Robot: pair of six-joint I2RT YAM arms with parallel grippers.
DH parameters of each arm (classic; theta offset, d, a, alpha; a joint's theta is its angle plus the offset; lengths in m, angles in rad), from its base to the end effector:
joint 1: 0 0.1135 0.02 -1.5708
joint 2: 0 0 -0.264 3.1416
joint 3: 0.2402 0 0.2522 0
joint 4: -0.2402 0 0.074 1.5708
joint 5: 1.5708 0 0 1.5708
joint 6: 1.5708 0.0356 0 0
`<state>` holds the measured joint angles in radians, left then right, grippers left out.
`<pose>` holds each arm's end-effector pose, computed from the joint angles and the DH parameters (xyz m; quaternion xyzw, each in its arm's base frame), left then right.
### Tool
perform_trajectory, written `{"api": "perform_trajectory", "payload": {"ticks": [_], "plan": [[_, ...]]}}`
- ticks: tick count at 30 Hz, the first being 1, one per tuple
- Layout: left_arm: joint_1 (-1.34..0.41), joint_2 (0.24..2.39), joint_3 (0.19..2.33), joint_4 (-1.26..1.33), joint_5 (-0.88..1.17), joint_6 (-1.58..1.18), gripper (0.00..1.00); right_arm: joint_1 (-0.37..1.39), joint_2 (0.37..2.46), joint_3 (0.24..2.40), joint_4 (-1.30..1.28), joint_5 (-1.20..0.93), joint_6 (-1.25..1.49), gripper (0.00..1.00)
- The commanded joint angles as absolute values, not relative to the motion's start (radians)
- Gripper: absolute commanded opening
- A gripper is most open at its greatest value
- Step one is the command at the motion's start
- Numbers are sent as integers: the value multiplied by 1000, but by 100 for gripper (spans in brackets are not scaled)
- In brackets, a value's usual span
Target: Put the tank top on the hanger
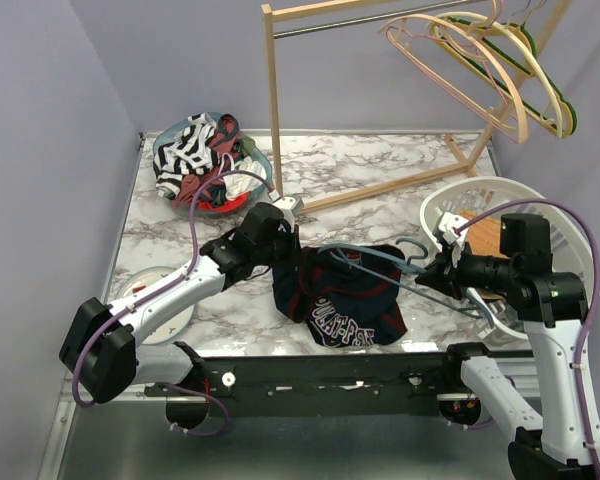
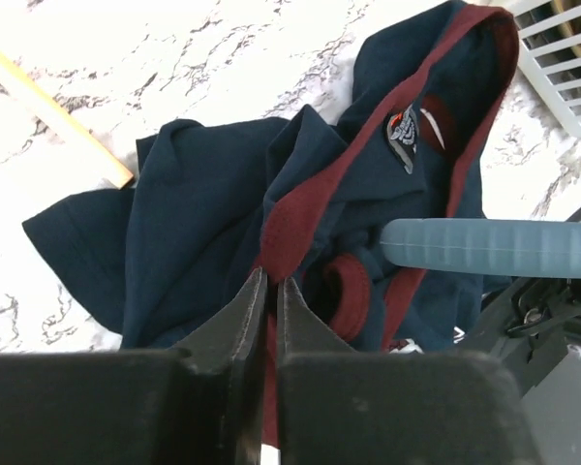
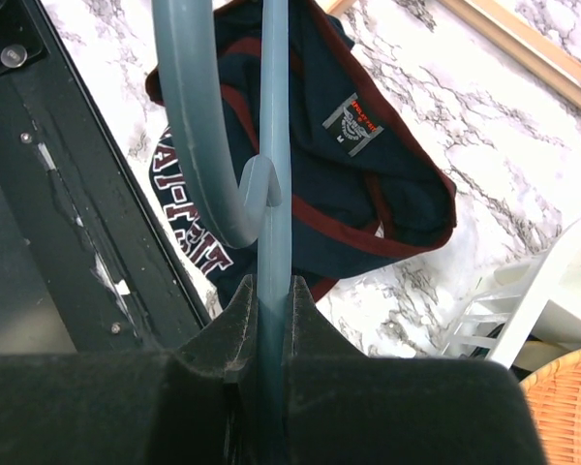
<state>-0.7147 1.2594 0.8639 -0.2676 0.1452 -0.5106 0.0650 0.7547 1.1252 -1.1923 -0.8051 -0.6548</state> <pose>0.2038 -0.1837 0.2586 0.1230 0.8885 -0.3048 0.3203 0.0996 0.0322 0.3667 -0.4357 0.7510 0.2511 0.4280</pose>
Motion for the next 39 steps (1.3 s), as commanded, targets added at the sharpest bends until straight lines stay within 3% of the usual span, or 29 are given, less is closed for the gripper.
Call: {"api": "perform_trajectory", "payload": {"ticks": [1,19,33,39], "plan": [[-718,1235,922,-256,190,-506,0,60,768,1114,-1212,-807,-664,1],[-718,1152,1058,-294,313,-497,0,60,882,1063,-1129,-919,-650,0],[-749,1241,1281,-387,374,-462,0,84,1068,1170,-1034,-1132,-759,1],[-750,1249,1313,-466,333,-404,0,90,1138,1246,-1163,-1219,-905,1]]}}
